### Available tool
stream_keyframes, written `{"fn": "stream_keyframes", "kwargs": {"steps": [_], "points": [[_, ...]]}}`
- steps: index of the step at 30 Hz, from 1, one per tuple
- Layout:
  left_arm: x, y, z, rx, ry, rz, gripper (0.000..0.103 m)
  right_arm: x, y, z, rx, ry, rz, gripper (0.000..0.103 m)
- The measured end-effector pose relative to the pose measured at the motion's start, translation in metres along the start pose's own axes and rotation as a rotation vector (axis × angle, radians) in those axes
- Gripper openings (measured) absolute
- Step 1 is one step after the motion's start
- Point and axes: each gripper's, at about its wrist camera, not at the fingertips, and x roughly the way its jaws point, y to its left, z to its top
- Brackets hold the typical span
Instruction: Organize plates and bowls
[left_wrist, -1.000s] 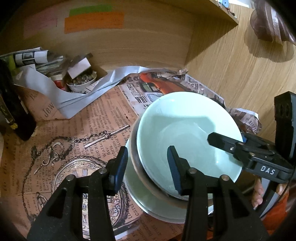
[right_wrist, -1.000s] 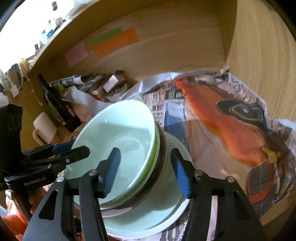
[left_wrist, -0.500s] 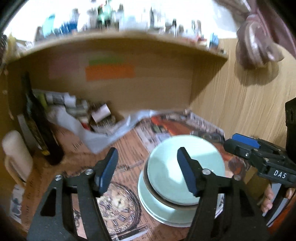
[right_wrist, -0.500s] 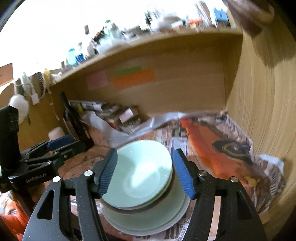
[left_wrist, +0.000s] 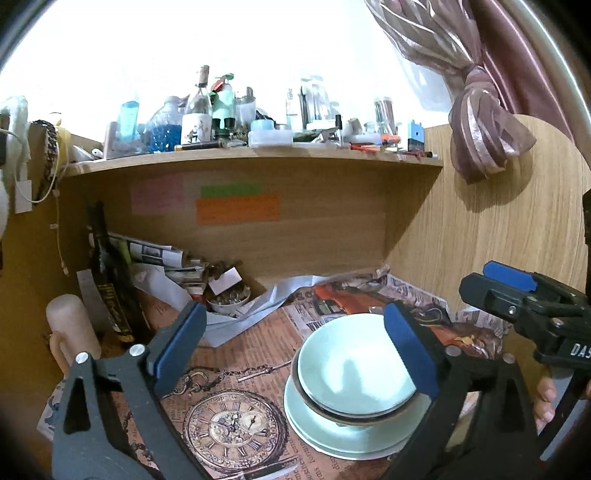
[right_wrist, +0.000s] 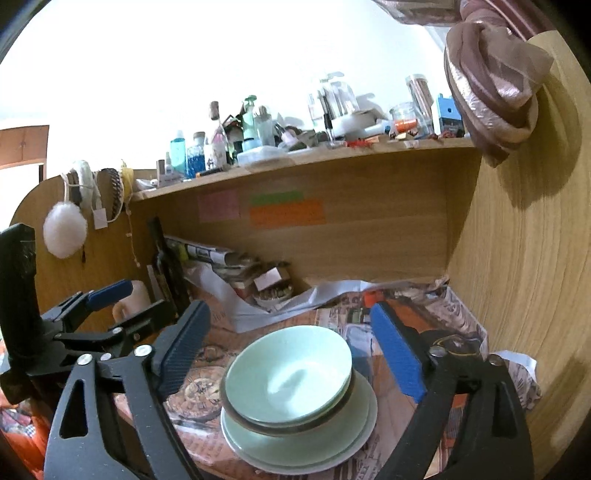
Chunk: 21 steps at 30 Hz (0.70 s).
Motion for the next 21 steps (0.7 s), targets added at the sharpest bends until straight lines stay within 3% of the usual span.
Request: {"fn": "stream_keyframes", "kwargs": {"steps": [8, 21], "points": [[-0.007, -0.003, -0.001, -0.010, -0.036, 0.019, 0.102, -0.013, -0.002, 0.000, 0.001, -0.053, -0.023, 0.103], [-0.010, -0.011, -0.002, 0.001, -0.061, 0.023, 0.103, -0.016, -0.007, 0.000, 0.014, -0.066, -0.037, 0.103]]}}
